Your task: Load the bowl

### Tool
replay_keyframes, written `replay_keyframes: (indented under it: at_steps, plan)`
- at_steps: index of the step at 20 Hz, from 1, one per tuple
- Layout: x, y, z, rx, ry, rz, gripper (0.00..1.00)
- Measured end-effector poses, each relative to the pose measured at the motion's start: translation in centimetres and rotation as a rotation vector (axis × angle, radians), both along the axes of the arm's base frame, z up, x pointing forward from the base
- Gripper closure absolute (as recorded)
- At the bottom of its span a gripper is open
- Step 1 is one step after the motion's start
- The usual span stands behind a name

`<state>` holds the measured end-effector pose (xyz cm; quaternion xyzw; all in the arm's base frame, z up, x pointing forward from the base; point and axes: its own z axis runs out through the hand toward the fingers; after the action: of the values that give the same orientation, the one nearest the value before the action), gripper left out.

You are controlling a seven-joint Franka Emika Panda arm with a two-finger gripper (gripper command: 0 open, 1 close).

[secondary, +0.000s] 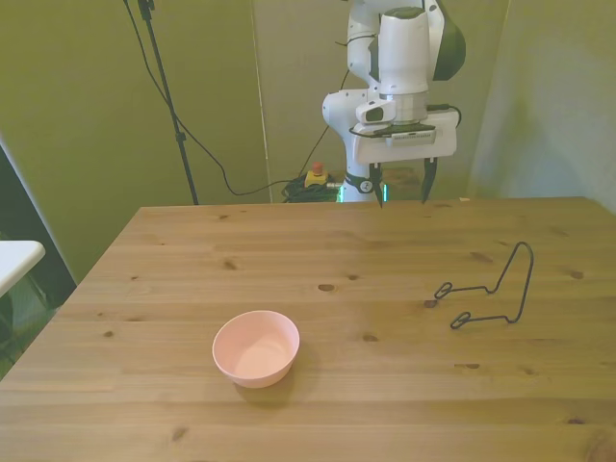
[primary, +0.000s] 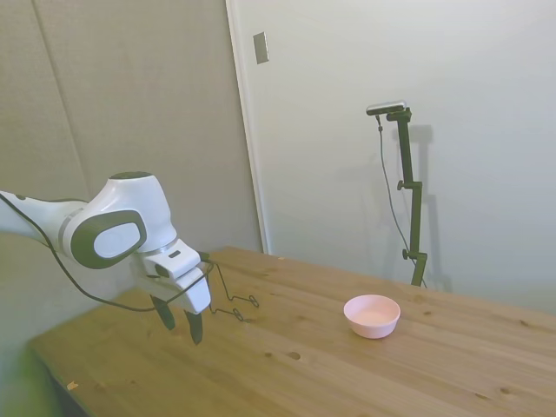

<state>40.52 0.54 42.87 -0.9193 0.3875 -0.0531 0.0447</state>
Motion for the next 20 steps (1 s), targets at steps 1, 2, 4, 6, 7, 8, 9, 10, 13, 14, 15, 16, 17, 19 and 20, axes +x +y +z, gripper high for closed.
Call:
replay_keyframes:
  at_steps: [1,2,4,6,7,8,9,10,13,14,15,16,17,19,20]
  plan:
    - [0.0,0.0,0.0,0.000,0.000,-0.001,0.00]
    - [0.1,0.0,0.0,-0.005,0.002,-0.007,0.00]
    - [0.7,-1.1,1.2,-0.042,-0.003,0.005,0.00]
    - [2.3,-3.9,3.6,-0.075,-0.020,0.004,0.00]
    - [3.2,-5.4,4.5,-0.086,-0.032,0.008,0.00]
    - [4.3,-6.8,5.2,-0.100,-0.041,0.016,0.00]
    - [5.5,-7.9,5.7,-0.112,-0.048,0.023,0.00]
    - [6.7,-9.0,6.1,-0.126,-0.055,0.032,0.00]
    - [10.1,-11.6,7.2,-0.152,-0.099,0.044,0.00]
    - [11.1,-12.3,7.7,-0.168,-0.124,0.040,0.00]
    - [13.1,-13.3,8.1,-0.192,-0.149,0.037,0.00]
    - [13.2,-13.3,8.2,-0.194,-0.150,0.038,0.00]
    - [13.2,-13.3,8.1,-0.198,-0.148,0.041,0.00]
    - [13.8,-13.6,7.4,-0.205,-0.169,0.041,0.00]
    - [14.3,-14.3,6.7,-0.212,-0.188,0.034,0.00]
